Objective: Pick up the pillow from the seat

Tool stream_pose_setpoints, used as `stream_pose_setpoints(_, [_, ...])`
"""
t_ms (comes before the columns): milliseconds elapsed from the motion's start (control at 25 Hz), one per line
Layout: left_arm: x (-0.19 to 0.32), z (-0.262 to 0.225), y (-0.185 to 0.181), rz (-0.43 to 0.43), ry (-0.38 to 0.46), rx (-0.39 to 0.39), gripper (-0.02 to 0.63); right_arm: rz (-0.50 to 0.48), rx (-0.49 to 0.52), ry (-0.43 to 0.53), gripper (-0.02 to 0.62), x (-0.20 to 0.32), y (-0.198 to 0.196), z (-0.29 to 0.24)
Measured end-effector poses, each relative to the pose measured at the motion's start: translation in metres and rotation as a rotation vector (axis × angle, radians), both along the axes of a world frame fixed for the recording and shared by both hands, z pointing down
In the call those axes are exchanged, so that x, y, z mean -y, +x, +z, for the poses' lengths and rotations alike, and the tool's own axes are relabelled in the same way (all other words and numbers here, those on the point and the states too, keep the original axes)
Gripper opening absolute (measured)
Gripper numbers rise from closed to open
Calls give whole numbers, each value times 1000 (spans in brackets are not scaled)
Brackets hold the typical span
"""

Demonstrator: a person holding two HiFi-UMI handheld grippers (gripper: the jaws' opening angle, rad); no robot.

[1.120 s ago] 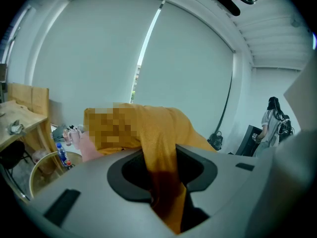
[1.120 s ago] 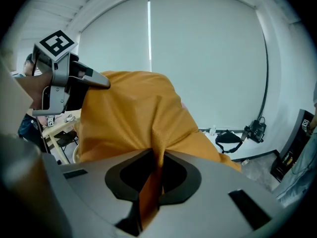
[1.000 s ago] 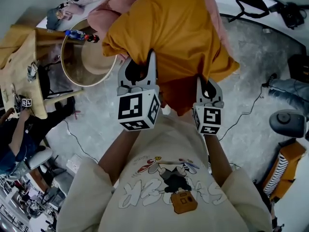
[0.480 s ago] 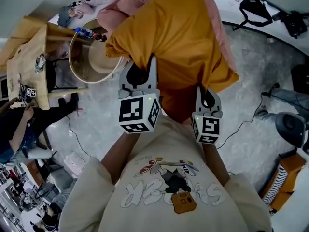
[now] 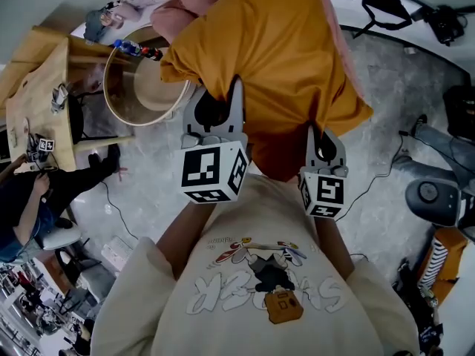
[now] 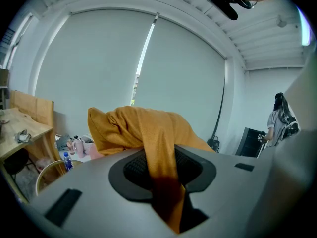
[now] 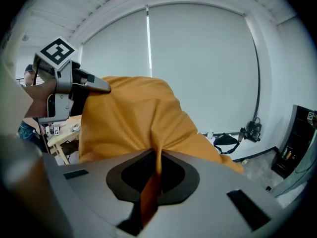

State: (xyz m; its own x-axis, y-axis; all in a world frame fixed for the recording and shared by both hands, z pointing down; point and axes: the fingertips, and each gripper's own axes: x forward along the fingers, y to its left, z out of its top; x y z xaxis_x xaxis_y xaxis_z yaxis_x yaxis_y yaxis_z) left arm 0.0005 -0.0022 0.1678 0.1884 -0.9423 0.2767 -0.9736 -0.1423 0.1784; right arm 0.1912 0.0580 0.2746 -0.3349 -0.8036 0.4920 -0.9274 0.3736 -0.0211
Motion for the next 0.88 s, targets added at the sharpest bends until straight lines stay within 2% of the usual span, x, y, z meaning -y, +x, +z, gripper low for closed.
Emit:
stream_pose_setpoints(400, [-69,-27,-65,62,64,-37,126,53,-22,55,35,-74,-68,-33])
stream_pose_setpoints(680, [-119,-40,-95,111,99,-52,126,115,-30,79,35,-128,-97,-44])
stream_pose_setpoints(880, [-147,-43,-99,135,106,-64,126,144,-36,84,35,-161,-102,-48])
